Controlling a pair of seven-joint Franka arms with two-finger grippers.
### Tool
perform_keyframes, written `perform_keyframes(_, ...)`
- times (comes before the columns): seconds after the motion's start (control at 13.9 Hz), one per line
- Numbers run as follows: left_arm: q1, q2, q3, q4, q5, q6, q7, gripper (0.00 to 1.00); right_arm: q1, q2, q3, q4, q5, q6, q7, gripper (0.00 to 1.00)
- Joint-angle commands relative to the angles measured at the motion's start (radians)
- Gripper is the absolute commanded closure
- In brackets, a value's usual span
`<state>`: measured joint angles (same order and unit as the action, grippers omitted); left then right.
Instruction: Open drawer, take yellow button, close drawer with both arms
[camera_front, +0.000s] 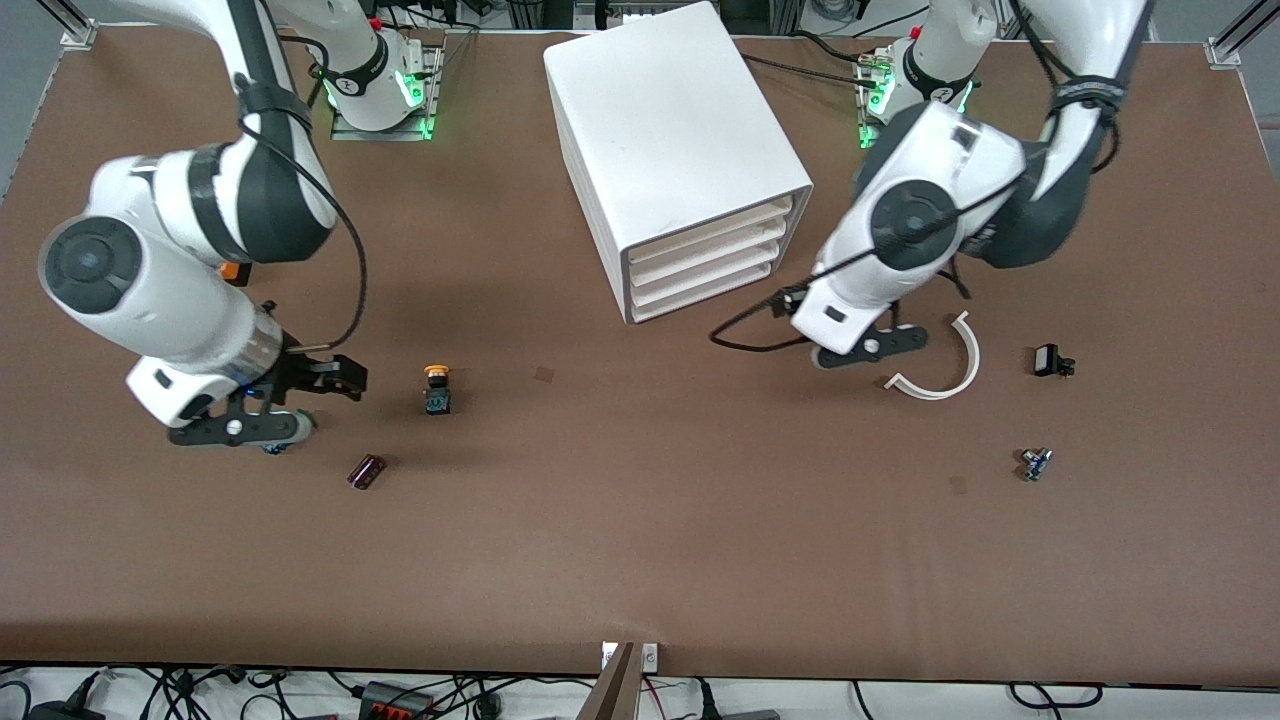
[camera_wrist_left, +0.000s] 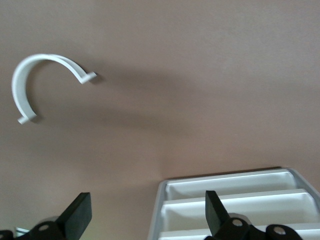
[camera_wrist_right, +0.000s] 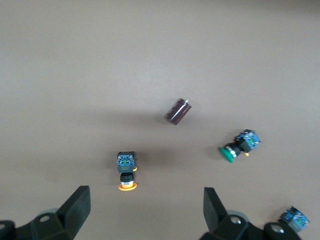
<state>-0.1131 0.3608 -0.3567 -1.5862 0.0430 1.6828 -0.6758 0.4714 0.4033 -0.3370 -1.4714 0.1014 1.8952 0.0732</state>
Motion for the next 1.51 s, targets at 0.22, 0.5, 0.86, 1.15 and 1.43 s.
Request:
perform_keyframes(0.22, 0.102, -0.019, -0.002, 0.167, 0.027, -0.181, 0.165, 0.00, -0.027, -0.075, -0.037, -0.009, 0.012, -0.027, -0.006, 0.00)
perform_keyframes(0.5, 0.164, -0.026, -0.008, 0.248, 0.051, -0.190, 0.264, 0.00, -0.092, -0.118, -0.040, 0.025, 0.018, -0.051, -0.004, 0.00)
perform_keyframes(0.86, 0.222, -0.152, 0.007, 0.217, 0.029, -0.176, 0.502, 0.00, -0.416, -0.175, 0.218, 0.052, 0.028, -0.131, -0.018, 0.00)
perform_keyframes(1.15, 0.196, -0.350, 0.195, -0.026, -0.063, -0.091, 0.672, 0.00, -0.490, -0.202, 0.231, 0.045, 0.006, -0.176, -0.100, 0.00)
perform_keyframes(1.43, 0.173, -0.375, 0.245, -0.043, -0.061, -0.098, 0.750, 0.00, -0.505, -0.213, 0.280, 0.040, -0.096, -0.212, -0.133, 0.00)
